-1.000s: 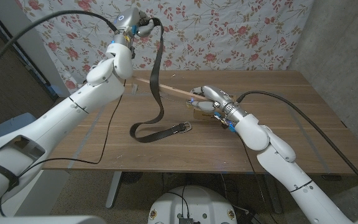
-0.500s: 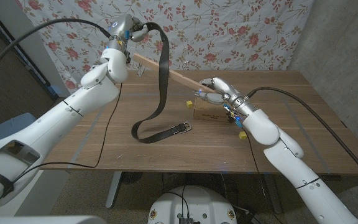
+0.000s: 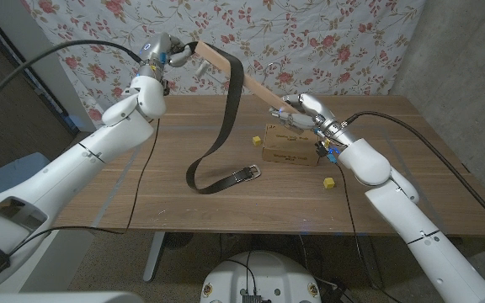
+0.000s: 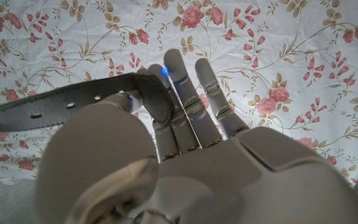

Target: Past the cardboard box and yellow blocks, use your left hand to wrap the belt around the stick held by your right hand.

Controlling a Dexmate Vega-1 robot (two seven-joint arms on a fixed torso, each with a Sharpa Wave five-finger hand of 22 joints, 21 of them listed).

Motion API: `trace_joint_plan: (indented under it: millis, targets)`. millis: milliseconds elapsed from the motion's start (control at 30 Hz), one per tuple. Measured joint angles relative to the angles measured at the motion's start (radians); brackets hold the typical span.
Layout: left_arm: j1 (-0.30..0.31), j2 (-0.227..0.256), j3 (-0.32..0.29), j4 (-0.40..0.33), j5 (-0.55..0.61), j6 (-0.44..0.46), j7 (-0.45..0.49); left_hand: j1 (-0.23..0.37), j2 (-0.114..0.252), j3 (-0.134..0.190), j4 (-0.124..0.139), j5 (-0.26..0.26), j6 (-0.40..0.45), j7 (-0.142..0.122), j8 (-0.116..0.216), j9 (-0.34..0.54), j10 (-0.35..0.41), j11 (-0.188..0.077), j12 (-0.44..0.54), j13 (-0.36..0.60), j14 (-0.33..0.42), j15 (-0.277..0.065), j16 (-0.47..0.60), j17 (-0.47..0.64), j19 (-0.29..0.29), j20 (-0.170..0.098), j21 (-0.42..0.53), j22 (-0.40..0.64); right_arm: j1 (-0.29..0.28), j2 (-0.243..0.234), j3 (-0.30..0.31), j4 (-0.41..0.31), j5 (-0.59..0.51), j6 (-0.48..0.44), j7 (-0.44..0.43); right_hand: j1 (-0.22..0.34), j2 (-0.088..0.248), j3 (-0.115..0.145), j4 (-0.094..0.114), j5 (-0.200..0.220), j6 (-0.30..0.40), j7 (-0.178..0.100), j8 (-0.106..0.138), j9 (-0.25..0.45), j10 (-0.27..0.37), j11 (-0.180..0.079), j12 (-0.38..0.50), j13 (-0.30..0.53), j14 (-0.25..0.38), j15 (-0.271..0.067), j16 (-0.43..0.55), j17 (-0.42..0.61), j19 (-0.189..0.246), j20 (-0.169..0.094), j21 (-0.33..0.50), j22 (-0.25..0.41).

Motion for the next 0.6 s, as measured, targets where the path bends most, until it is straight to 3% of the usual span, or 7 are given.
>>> trace_joint_plan:
  millis: [33, 233, 500, 533, 600]
  targets:
    - [-0.003, -0.004, 0.006, 0.013, -0.032, -0.041, 0.002, 0.0, 0.0, 0.0, 0.0, -0.001, 0.0, 0.0, 0.0, 0.0, 0.0, 0.0, 0.0, -0.001, 0.0, 0.0, 0.0, 0.0, 0.0, 0.0, 0.004, -0.001, 0.031, -0.02, -0.006, 0.015, 0.009, 0.002, 0.003, 0.0, 0.0, 0.0, 0.0, 0.0, 0.0, 0.0, 0.002, 0.001, 0.0, 0.0, 0.0, 0.001, 0.0, 0.0, -0.004, 0.002, 0.0, 0.0, 0.0, 0.0]
    - [-0.023, -0.027, 0.046, 0.078, -0.046, -0.091, -0.016, 0.003, 0.003, 0.0, 0.0, -0.002, 0.0, 0.0, -0.003, 0.0, 0.001, 0.001, 0.0, 0.006, 0.0, 0.0, -0.001, 0.0, -0.003, 0.003, 0.004, -0.001, 0.057, -0.021, -0.012, 0.021, 0.05, 0.005, -0.002, 0.0, 0.0, 0.001, 0.001, 0.0, -0.002, 0.002, 0.004, 0.002, 0.0, 0.0, 0.0, 0.002, 0.0, 0.0, -0.004, 0.002, 0.0, 0.0, 0.0, 0.0]
    - [-0.045, -0.054, 0.103, 0.147, -0.046, -0.091, -0.016, 0.003, 0.003, 0.0, 0.0, -0.003, 0.0, 0.0, -0.003, -0.001, 0.001, 0.001, 0.0, 0.001, 0.0, 0.0, -0.001, -0.001, -0.005, 0.005, 0.008, -0.001, 0.057, -0.021, -0.012, 0.021, 0.072, -0.009, -0.041, 0.0, 0.0, 0.002, 0.002, 0.0, -0.002, 0.002, 0.004, 0.002, 0.0, 0.0, 0.0, 0.002, 0.0, 0.0, -0.004, 0.007, 0.0, 0.0, 0.001, 0.0]
    - [-0.046, -0.055, 0.105, 0.149, -0.05, -0.147, -0.058, 0.004, 0.004, 0.0, 0.0, -0.003, 0.0, 0.0, -0.003, -0.001, 0.001, 0.001, 0.0, 0.001, 0.0, 0.0, -0.001, 0.0, -0.005, 0.005, 0.008, -0.001, 0.11, 0.002, -0.013, 0.069, 0.072, -0.01, -0.044, 0.0, 0.0, 0.002, 0.002, 0.0, -0.002, 0.002, 0.004, 0.002, 0.0, 0.0, 0.0, 0.003, 0.0, 0.0, -0.004, 0.007, 0.0, 0.0, 0.006, 0.0]
    - [-0.05, -0.06, 0.12, 0.163, -0.05, -0.149, -0.06, 0.004, 0.004, 0.0, 0.0, -0.003, 0.0, 0.0, -0.003, -0.001, 0.001, 0.001, 0.0, 0.001, 0.0, 0.0, -0.001, 0.0, -0.005, 0.005, 0.008, -0.002, 0.11, 0.002, -0.013, 0.069, 0.072, -0.016, -0.058, 0.0, 0.0, 0.003, 0.003, 0.0, -0.002, 0.002, 0.004, 0.002, 0.0, 0.0, 0.0, 0.006, 0.0, 0.0, -0.004, 0.007, 0.0, 0.0, 0.008, 0.0]
